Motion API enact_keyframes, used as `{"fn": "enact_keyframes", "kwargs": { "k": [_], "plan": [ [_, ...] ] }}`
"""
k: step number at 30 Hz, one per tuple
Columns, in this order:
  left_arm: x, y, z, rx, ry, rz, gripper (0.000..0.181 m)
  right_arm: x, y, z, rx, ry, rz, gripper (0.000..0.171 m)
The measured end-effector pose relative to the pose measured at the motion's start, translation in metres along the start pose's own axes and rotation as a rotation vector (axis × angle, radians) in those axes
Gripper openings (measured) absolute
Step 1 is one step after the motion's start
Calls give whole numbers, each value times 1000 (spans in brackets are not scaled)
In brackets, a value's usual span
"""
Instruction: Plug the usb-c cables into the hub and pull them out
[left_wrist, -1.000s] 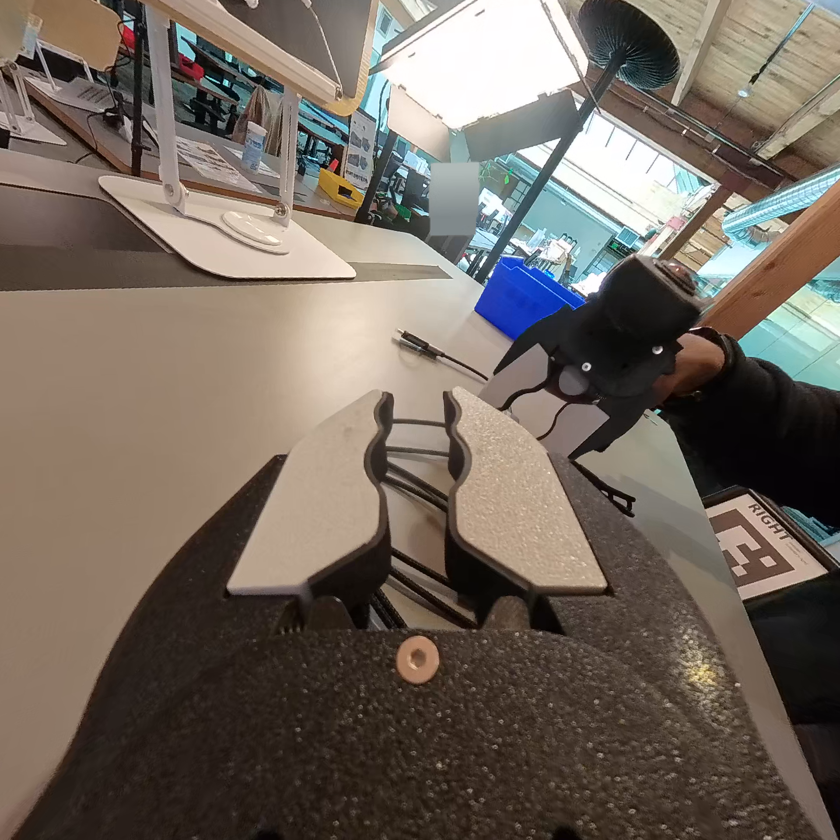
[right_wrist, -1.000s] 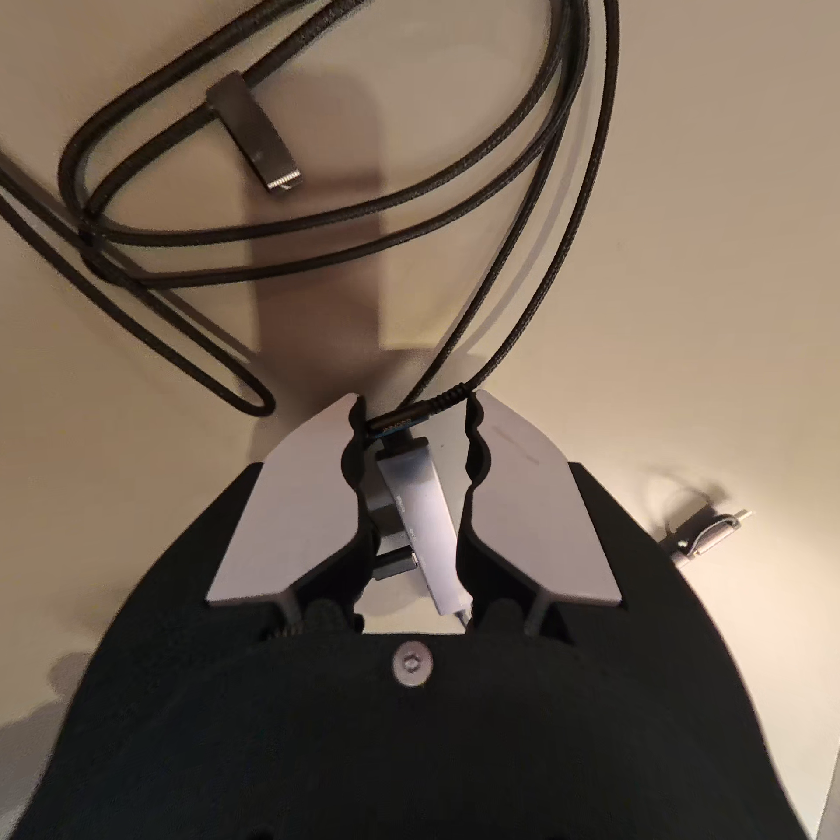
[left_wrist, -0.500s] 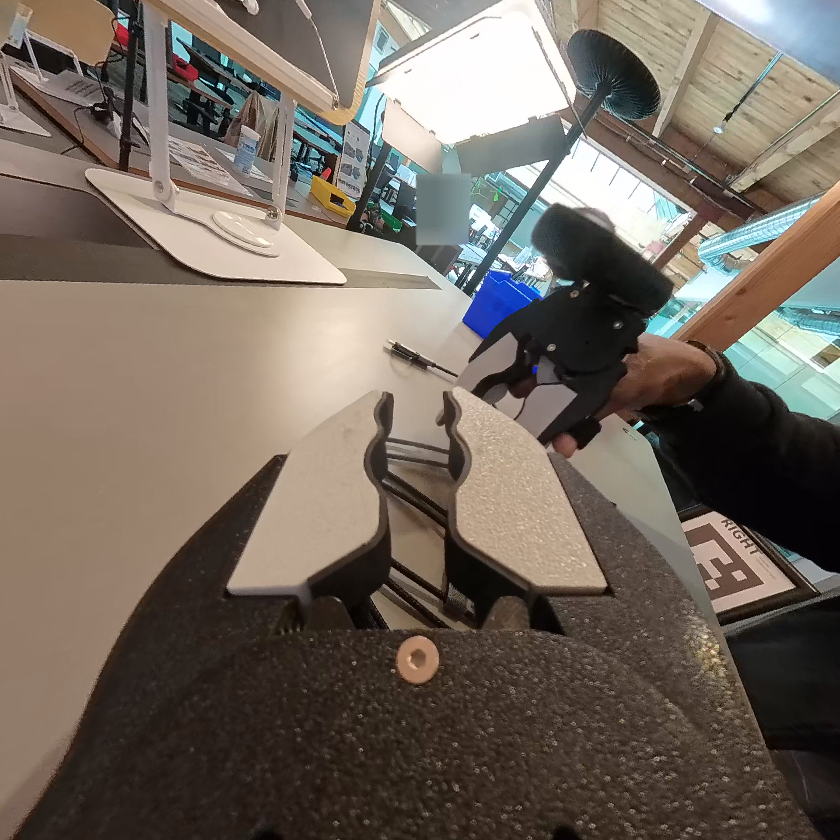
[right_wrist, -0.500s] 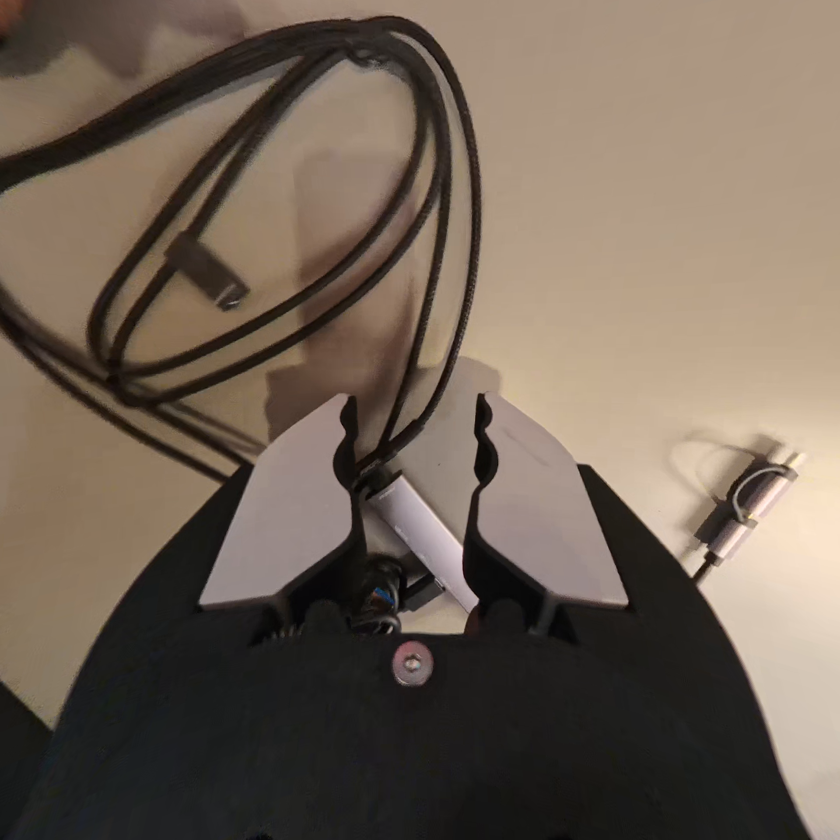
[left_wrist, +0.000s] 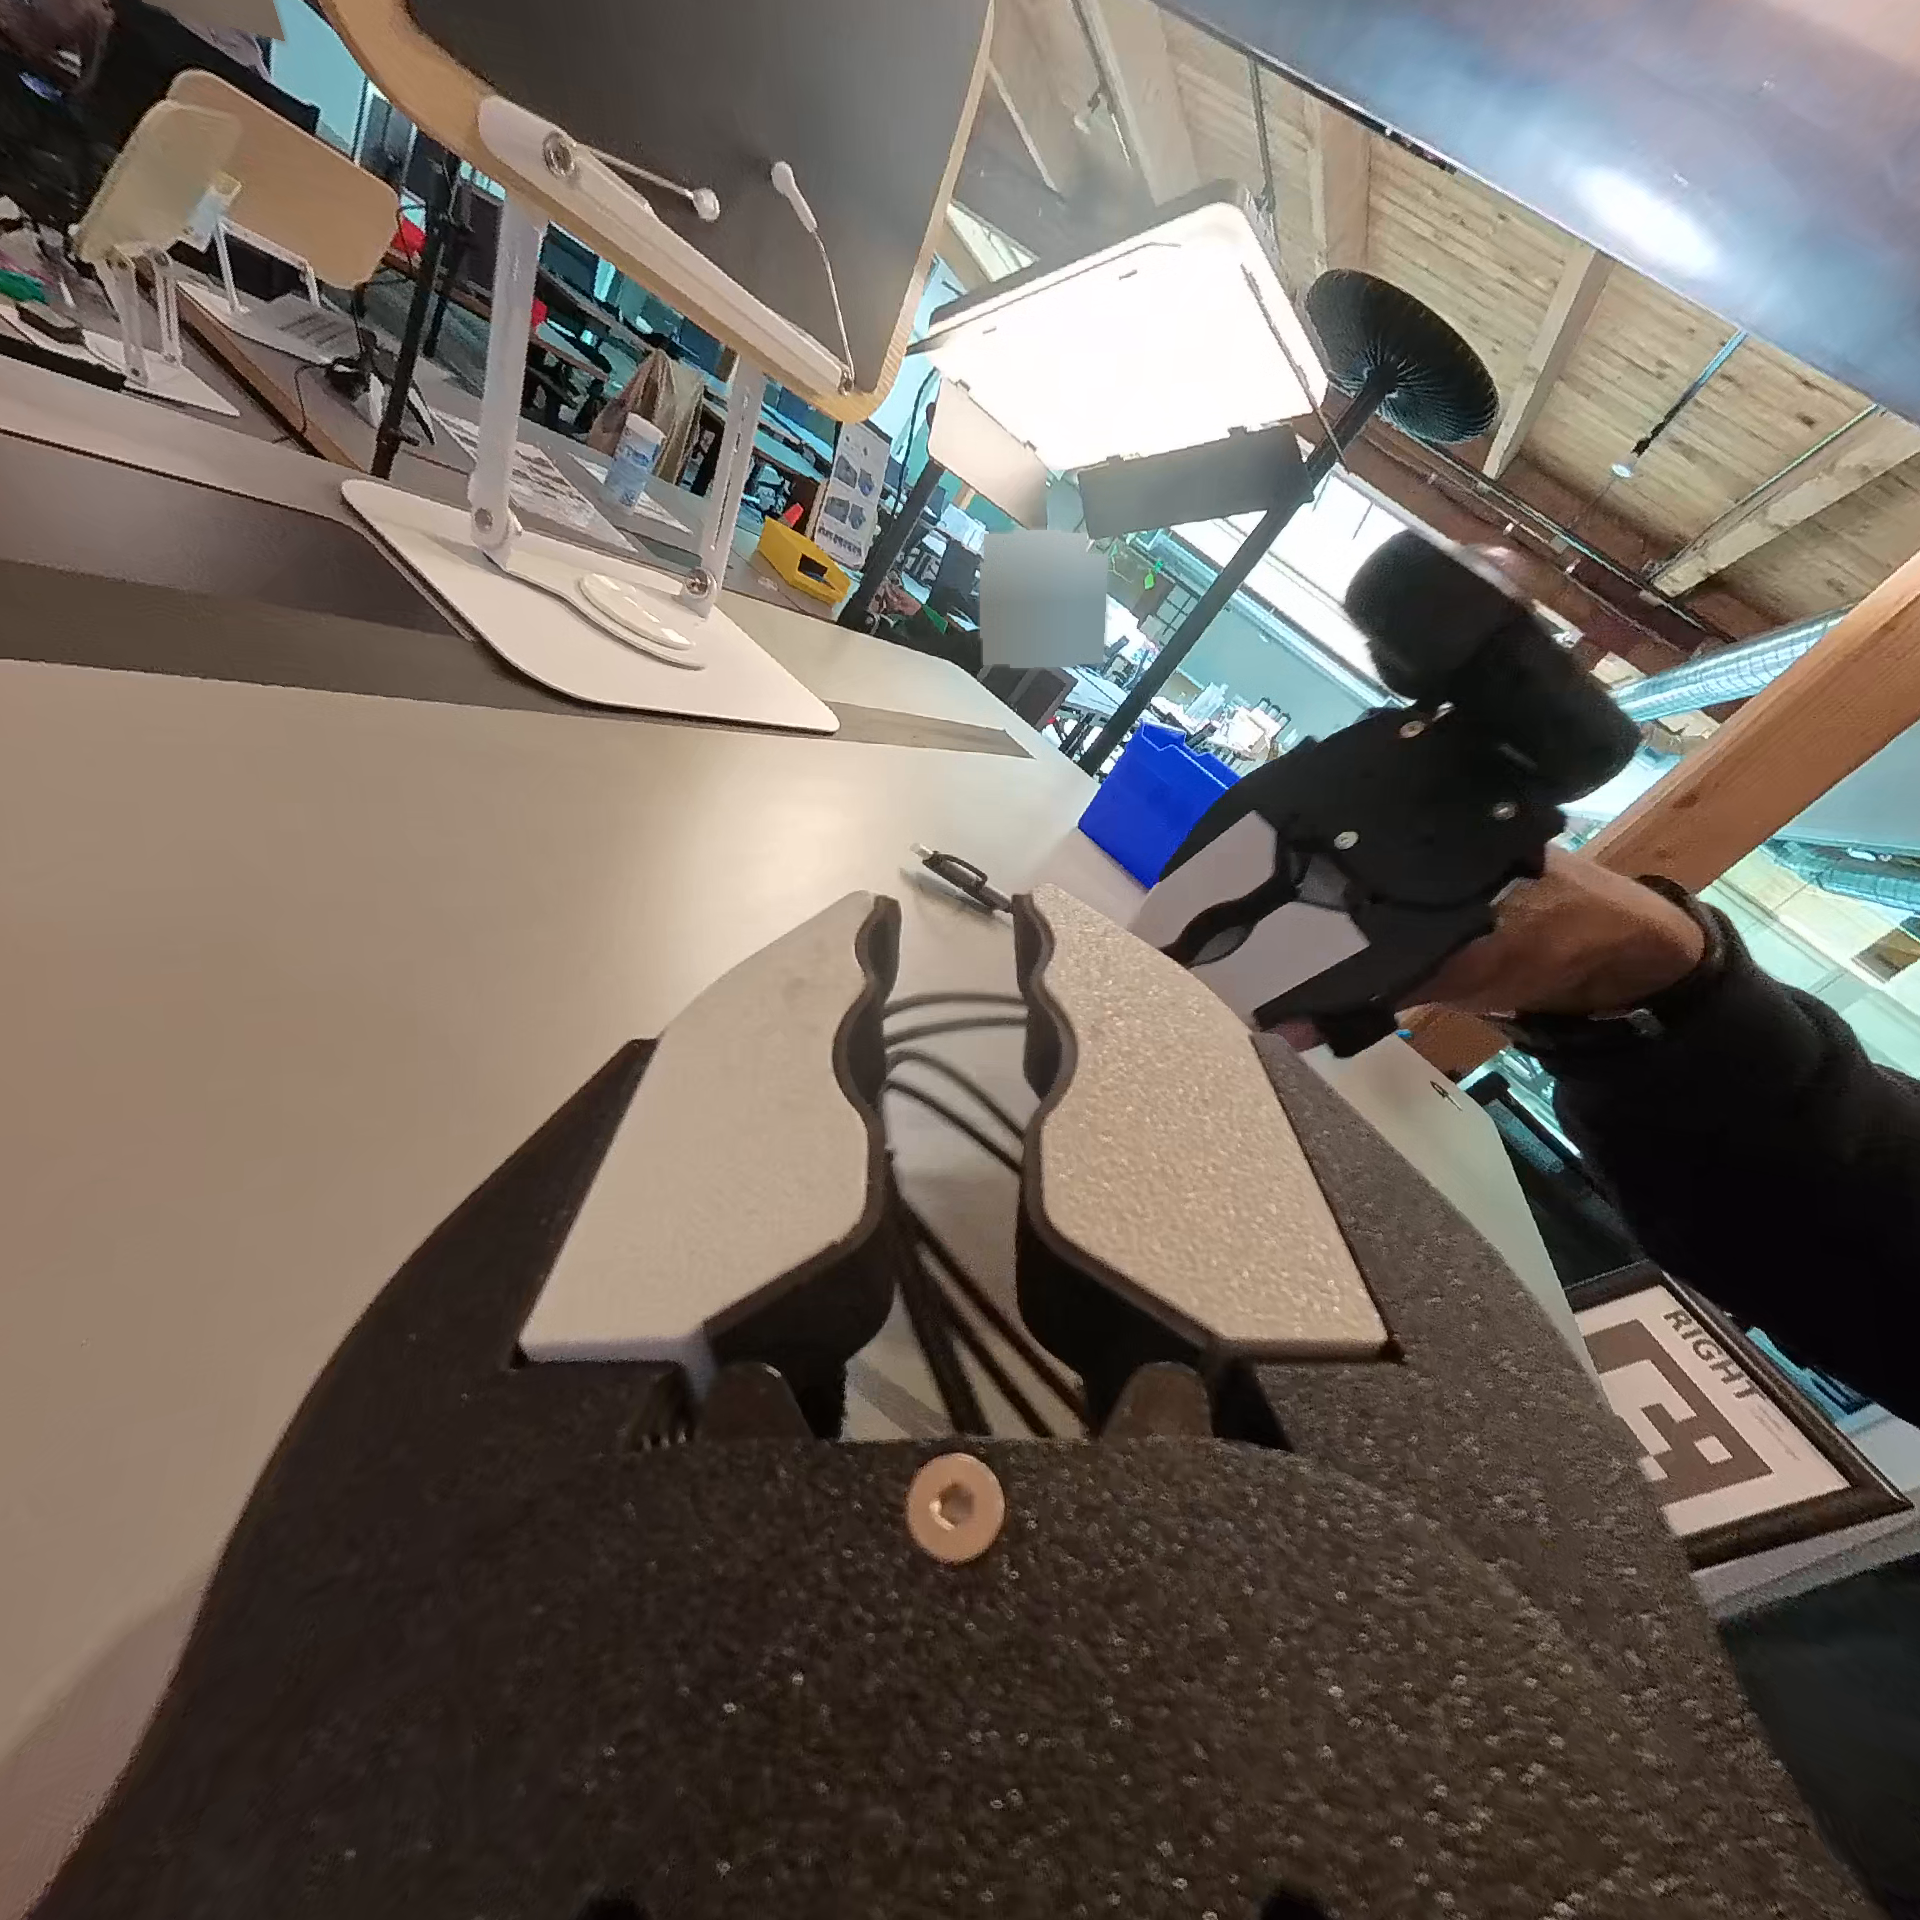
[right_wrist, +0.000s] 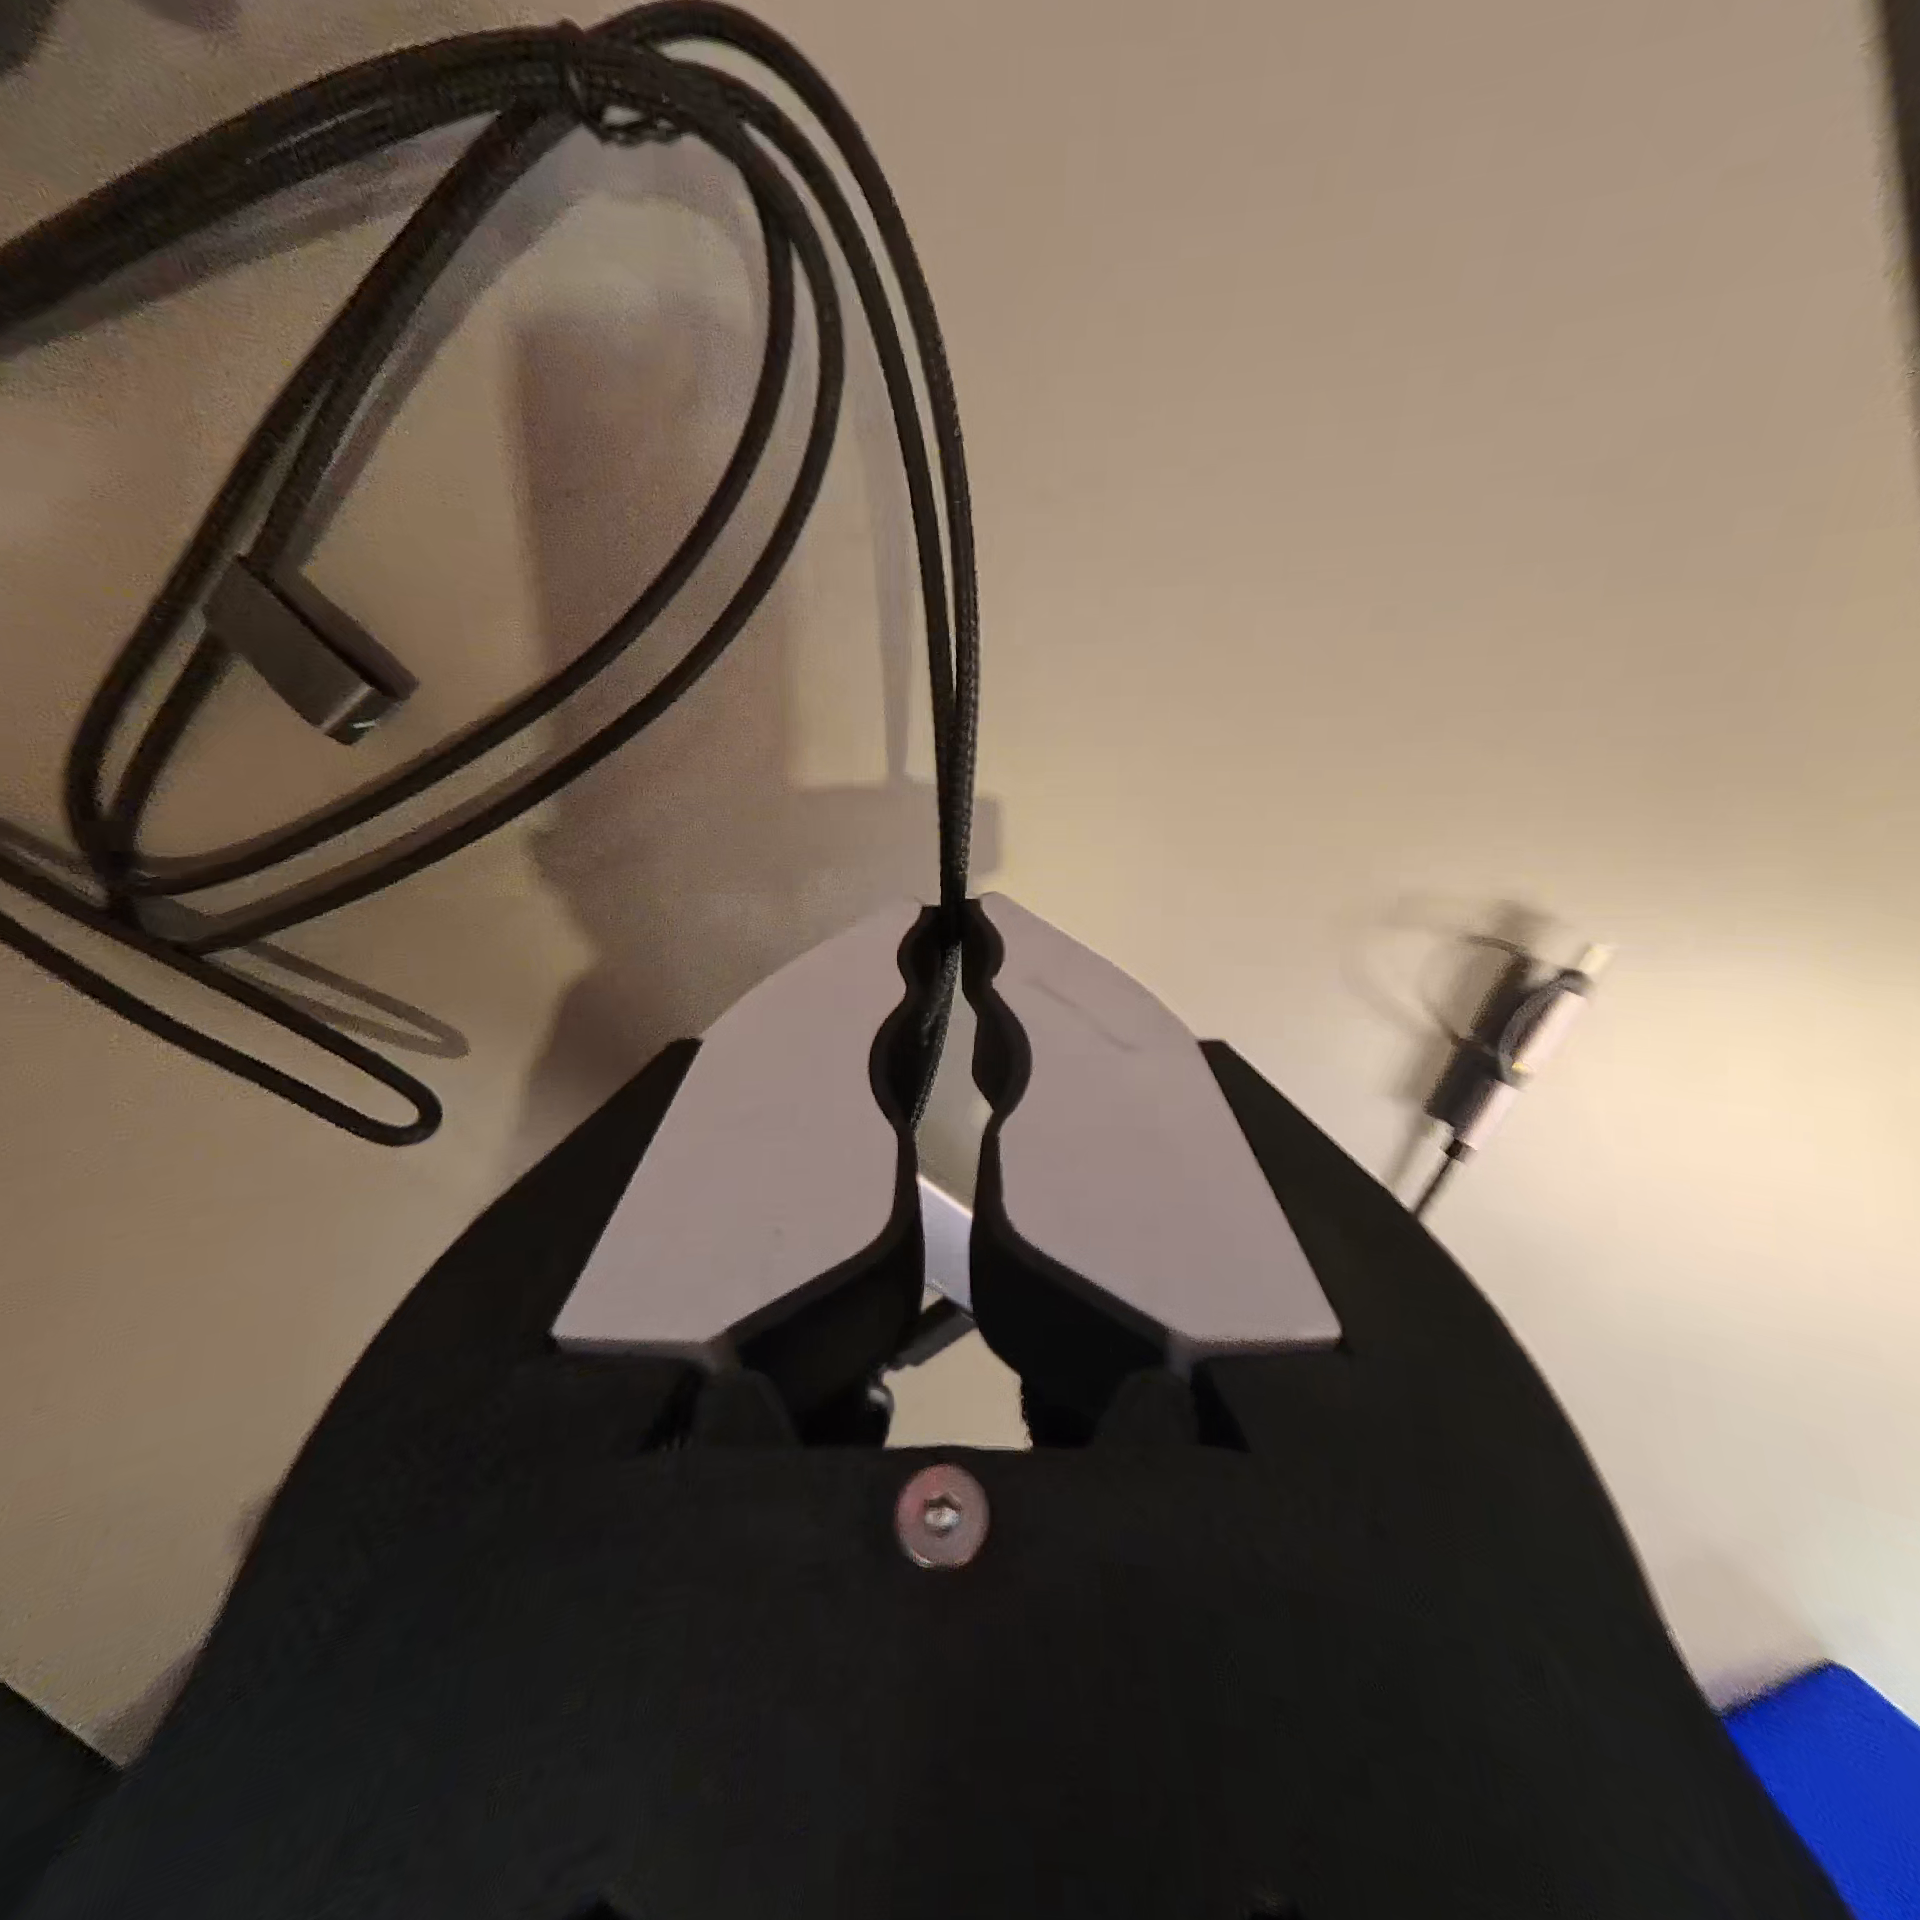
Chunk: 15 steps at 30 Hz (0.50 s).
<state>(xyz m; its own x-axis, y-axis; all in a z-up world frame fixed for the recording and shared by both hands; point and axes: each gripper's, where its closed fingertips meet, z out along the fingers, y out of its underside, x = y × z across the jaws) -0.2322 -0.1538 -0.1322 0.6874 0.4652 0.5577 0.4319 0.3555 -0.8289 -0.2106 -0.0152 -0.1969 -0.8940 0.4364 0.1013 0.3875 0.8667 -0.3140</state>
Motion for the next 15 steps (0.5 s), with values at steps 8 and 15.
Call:
{"fn": "enact_keyframes", "kwargs": {
  "k": [8, 15],
  "plan": [
    [4, -10, -1, 61, 17, -7, 22, 38, 4, -122, 238, 273, 25, 3],
    [-4, -14, 1, 139, 12, -97, 22, 81, 27, -225, 408, 492, 66, 3]
  ]
}}
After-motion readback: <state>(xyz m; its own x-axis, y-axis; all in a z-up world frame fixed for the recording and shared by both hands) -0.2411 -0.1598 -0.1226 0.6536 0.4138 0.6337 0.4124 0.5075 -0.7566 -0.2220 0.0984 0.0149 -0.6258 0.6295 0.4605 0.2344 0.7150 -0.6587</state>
